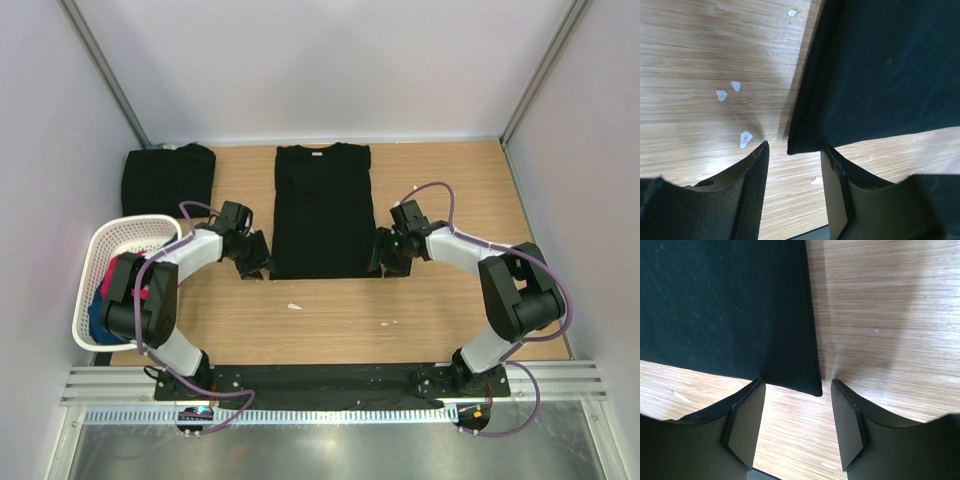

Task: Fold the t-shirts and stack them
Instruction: Fold the tshirt

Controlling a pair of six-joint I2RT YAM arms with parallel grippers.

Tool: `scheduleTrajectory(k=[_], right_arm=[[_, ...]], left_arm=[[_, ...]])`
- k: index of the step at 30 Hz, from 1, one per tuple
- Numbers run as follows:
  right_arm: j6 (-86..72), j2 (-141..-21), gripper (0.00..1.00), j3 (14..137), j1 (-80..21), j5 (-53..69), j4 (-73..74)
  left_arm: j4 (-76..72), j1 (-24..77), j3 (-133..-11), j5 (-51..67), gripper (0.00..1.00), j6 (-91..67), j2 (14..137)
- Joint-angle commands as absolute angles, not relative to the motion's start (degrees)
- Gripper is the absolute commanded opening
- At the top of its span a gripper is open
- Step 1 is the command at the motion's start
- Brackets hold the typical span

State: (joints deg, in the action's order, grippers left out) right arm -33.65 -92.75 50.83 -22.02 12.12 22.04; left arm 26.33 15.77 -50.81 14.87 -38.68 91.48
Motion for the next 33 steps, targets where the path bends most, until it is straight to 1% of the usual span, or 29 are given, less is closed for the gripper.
scheduleTrajectory(k=[1, 4, 6, 7, 9, 10, 11, 12, 13, 16, 20, 24, 27, 28, 31, 32, 33], right_arm=[[-34.4, -93.3, 0.61, 50.2, -22.4, 10.6, 20.6], [-34.5, -93.6, 0.55, 49.7, -22.4, 10.5, 20.4], [-34.5, -93.6, 0.51, 49.4, -22.5, 10.4, 19.8], [-34.7, -93.7, 0.49, 49.3, -22.5, 10.3, 19.7], [-34.7, -93.6, 0.43, 49.0, -22.6, 10.5, 19.3], [-34.7, -93.6, 0.36, 49.0, -22.5, 10.5, 19.2], [-34.5, -93.8, 0.30, 49.0, -22.6, 10.5, 19.2], [-34.4, -93.9, 0.25, 49.0, -22.5, 10.4, 19.2], [-34.3, -94.0, 0.12, 48.9, -22.5, 10.3, 19.2], [-33.8, -94.0, 0.01, 48.3, -22.5, 9.4, 19.9], [-33.3, -91.8, 0.01, 46.1, -22.5, 9.1, 22.3], [-34.5, -85.5, 0.02, 41.4, -23.7, 10.9, 26.0], [-35.6, -79.5, 0.01, 37.4, -26.8, 10.1, 30.7], [-36.0, -75.8, 0.01, 36.4, -27.9, 9.8, 32.1], [-38.6, -69.5, 0.01, 32.5, -28.9, 10.9, 37.4], [-39.5, -64.7, 0.01, 31.1, -29.4, 12.1, 38.8], [-40.6, -62.5, 0.01, 30.4, -29.6, 12.6, 41.5]], left_arm=[[24.0, 17.0, -50.3, 16.1, 0.47, -39.2, 92.5], [22.7, 17.4, -49.8, 15.9, 0.44, -40.0, 93.9], [22.1, 17.4, -49.5, 15.2, 0.39, -40.2, 94.6], [22.1, 17.3, -49.5, 14.9, 0.34, -40.2, 94.8], [22.0, 17.3, -49.0, 14.1, 0.29, -40.2, 94.9], [22.0, 17.4, -49.0, 13.9, 0.26, -40.2, 95.0], [22.0, 17.4, -49.2, 13.5, 0.21, -40.1, 95.0], [22.0, 17.4, -49.2, 13.2, 0.17, -40.1, 95.1], [22.0, 17.5, -49.0, 12.5, 0.11, -40.1, 95.2], [22.3, 18.1, -48.9, 11.8, 0.00, -40.0, 95.3], [25.7, 21.0, -46.5, 9.5, 0.00, -44.0, 93.1], [30.1, 25.6, -42.5, 6.9, 0.00, -48.3, 87.9], [35.8, 29.9, -40.3, 4.0, 0.00, -51.7, 81.4], [37.0, 31.1, -39.1, 3.8, 0.00, -52.7, 77.4], [41.8, 34.4, -37.4, 2.6, 0.00, -57.0, 71.5], [45.5, 35.2, -37.1, 1.9, 0.00, -57.8, 68.4], [47.4, 36.1, -37.0, 1.5, 0.00, -58.4, 66.6]])
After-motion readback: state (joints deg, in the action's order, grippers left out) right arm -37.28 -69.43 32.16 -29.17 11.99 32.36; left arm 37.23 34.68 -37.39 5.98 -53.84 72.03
